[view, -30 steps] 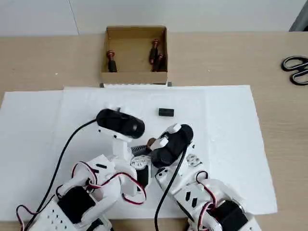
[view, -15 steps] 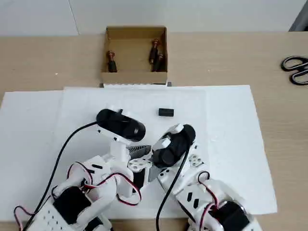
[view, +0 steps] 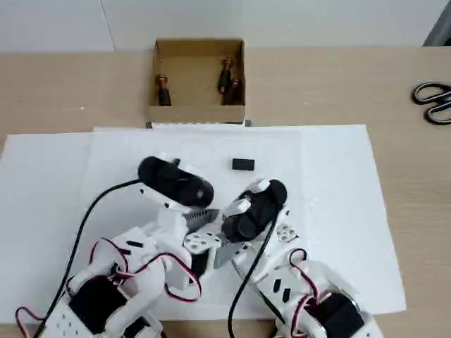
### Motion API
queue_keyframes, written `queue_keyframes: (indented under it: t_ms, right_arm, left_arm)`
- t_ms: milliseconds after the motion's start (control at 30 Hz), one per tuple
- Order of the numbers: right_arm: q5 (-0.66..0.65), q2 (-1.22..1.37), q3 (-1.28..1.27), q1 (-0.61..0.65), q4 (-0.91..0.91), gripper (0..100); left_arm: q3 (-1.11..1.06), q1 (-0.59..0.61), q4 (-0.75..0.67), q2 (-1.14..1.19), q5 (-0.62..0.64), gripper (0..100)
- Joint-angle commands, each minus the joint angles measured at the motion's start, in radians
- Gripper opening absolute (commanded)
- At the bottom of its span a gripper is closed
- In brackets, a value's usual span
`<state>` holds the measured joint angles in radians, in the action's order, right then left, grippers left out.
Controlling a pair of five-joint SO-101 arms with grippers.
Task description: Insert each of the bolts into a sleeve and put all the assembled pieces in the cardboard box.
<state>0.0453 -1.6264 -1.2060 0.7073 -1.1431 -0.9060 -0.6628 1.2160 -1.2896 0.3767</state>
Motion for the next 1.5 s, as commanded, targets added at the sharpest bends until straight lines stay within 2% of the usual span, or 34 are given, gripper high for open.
queue_keyframes:
  t_ms: [0,67,267,433,533,700,800,1033,1200,1467]
  right_arm:
    - [0.0,-0.005,-0.008,-0.033,0.019,0.2]
    - [0.002,-0.005,-0.009,-0.05,0.022,0.2]
    - [0.003,-0.005,-0.014,-0.114,0.025,0.2]
    - [0.002,0.002,-0.029,-0.202,0.008,0.2]
    - [-0.002,0.002,-0.052,-0.259,0.005,0.3]
    - [0.003,0.004,-0.054,-0.302,0.007,0.3]
    - [0.003,0.004,-0.052,-0.32,0.039,0.3]
    - [-0.005,0.038,-0.043,-0.332,0.163,0.3]
    - [0.0,0.277,0.091,-0.337,0.228,0.3]
    - [0.002,0.911,0.534,-0.337,0.421,0.3]
  left_arm:
    - [0.05,0.11,0.005,-0.006,-0.074,11]
    - [0.05,0.181,0.003,-0.006,-0.11,1]
    - [-0.01,0.347,-0.003,-0.002,-0.161,1]
    - [-0.197,0.427,-0.15,-0.003,-0.215,1]
    - [-0.326,0.436,-0.281,-0.006,-0.313,1]
    - [-0.506,0.433,-0.468,-0.006,-0.322,1]
    - [-0.572,0.434,-0.506,-0.006,-0.322,1]
    - [-0.615,0.436,-0.5,-0.006,-0.322,1]
    - [-0.615,0.437,-0.5,-0.006,-0.321,1]
    - [-0.611,0.437,-0.5,-0.003,-0.321,1]
